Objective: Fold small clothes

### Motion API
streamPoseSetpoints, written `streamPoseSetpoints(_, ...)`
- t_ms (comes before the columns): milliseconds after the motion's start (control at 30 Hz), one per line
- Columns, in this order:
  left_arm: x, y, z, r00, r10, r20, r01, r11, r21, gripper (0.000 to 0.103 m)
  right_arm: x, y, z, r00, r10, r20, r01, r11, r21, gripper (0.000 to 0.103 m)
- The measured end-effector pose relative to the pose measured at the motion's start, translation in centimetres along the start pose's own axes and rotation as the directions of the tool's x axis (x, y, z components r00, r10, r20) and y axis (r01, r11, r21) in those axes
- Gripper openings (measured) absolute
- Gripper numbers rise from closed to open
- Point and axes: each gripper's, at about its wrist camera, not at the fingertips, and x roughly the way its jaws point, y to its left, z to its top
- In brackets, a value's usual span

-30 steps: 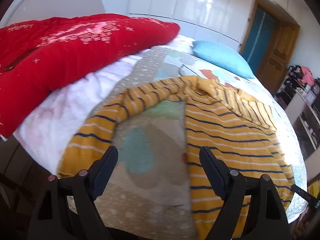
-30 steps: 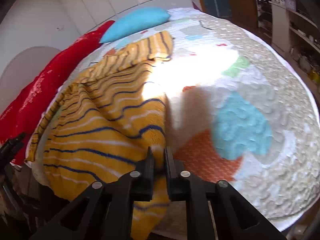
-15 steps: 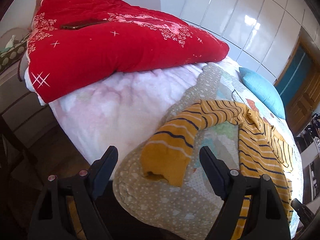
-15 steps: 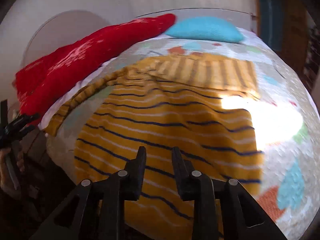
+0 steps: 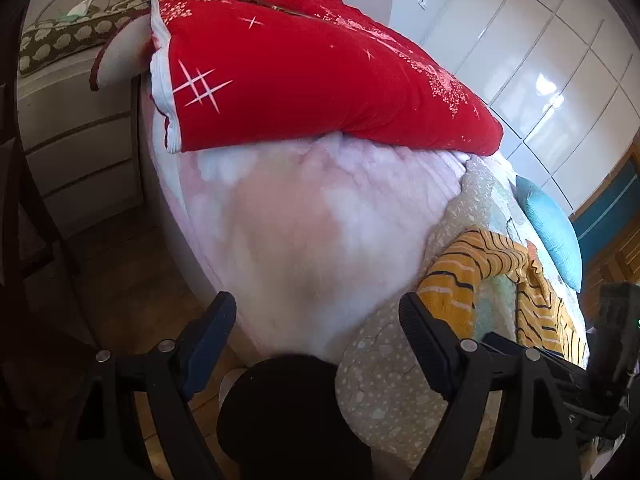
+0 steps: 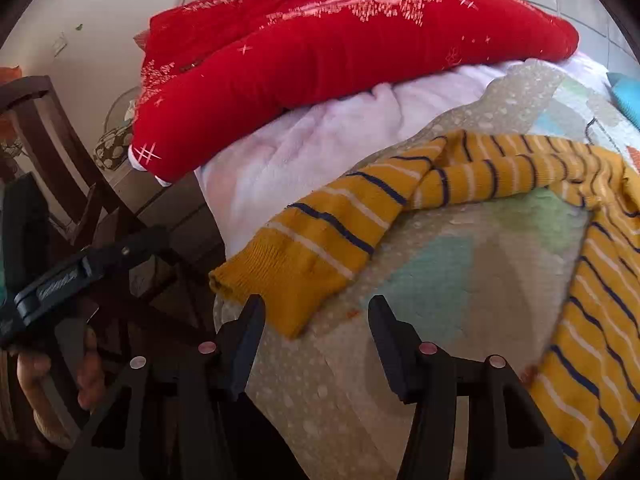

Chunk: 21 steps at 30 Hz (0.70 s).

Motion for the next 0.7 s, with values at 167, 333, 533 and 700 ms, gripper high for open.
streamPoseSetpoints(167,0.1,0.1,0.0,1.000,-0.011,-0.007,0.011,1.000,-0.008,0.083,2.2,0.0,2.0,0.999,0.035,-0.016,-0.033,0.996,0.081,0.012)
streamPoseSetpoints(333,0.1,-1.5,0.1,0.999,-0.034,-0.012,0.035,0.999,0.024,0.083,-6.0,-2.6,3.3,0.986,-0.047,0.158,0.033,0.995,0.093,0.011)
streamPoseSetpoints(533,0.1,-5.5,-0.3,0.996,-0.085,-0.024,0.087,0.990,0.113,0.083,-19.6,-12.4,1.8,0.900,-0.354,0.254,0.309,0.930,0.201,0.011)
streamPoseSetpoints(700,1.2,-10.0,-1.5,0.990,-0.124,-0.072,0.137,0.970,0.203,0.083,-26.8,-24.0,-3.9,0.819,-0.555,0.143,0.453,0.779,0.433,0.013)
